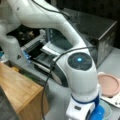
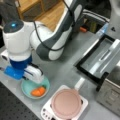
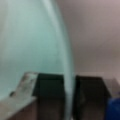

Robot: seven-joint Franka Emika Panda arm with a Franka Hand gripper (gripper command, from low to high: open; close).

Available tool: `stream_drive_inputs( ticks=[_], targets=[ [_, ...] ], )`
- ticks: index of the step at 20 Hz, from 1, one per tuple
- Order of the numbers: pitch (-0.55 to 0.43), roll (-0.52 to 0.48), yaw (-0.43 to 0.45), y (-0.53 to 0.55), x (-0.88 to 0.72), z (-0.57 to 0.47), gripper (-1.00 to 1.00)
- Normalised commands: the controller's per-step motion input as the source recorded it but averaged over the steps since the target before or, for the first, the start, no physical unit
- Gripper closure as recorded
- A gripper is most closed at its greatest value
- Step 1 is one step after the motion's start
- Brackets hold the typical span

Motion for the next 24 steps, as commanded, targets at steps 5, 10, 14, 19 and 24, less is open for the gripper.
stream_drive_inputs(
  ticks=[5,10,14,19,24],
  targets=[
    [0.067,0.056,0.057,-0.05,0.16,0.04,-1.00],
    [0.070,0.045,0.068,-0.07,0.14,0.05,-1.00],
    [0.088,0.007,0.038,-0.06,0.08,0.14,-1.00],
    [0.115,0.004,-0.019,0.03,-0.03,0.21,-1.00],
    [0.120,0.003,-0.102,0.23,-0.28,0.26,-1.00]
  ],
)
